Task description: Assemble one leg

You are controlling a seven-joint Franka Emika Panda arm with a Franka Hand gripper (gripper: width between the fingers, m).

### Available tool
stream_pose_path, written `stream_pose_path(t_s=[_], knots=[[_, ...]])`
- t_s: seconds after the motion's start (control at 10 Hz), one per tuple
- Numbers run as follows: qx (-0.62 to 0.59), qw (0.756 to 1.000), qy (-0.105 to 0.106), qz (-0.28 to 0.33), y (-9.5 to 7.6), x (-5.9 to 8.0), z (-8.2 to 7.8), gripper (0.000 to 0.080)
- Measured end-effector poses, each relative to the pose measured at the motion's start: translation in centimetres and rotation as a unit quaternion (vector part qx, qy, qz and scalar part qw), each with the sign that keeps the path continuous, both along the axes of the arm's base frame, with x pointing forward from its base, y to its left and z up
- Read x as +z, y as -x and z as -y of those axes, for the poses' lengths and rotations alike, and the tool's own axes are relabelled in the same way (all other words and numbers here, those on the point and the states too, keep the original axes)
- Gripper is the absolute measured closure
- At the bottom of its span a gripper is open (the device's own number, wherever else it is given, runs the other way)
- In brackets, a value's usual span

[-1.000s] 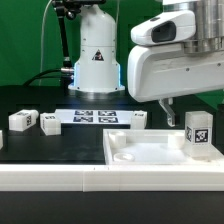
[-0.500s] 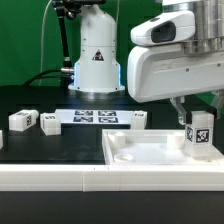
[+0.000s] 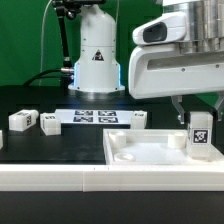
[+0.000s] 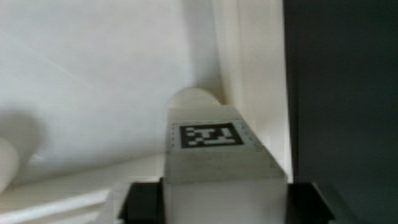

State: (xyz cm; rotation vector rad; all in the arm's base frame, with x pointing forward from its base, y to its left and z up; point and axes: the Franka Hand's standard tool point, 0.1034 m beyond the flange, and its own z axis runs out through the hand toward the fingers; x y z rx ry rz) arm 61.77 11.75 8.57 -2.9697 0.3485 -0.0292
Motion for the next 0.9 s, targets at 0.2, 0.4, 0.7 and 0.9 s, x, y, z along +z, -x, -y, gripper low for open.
stream_pose_path(t_s=[0.2, 0.4, 0.7, 0.9], knots=[[-0.102, 0.995, -0.003, -0.006, -0.05, -0.05, -0.04, 0.0505], [-0.212, 0.977, -0.010, -0.015, -0.21, -0.06, -0.05, 0.0505], [-0.381, 0.924, -0.013, -0.033, -0.29, -0.06, -0.30, 0.0505], [-0.424, 0.905, -0.010, -0.044, -0.25, 0.00, -0.50, 0.0505]])
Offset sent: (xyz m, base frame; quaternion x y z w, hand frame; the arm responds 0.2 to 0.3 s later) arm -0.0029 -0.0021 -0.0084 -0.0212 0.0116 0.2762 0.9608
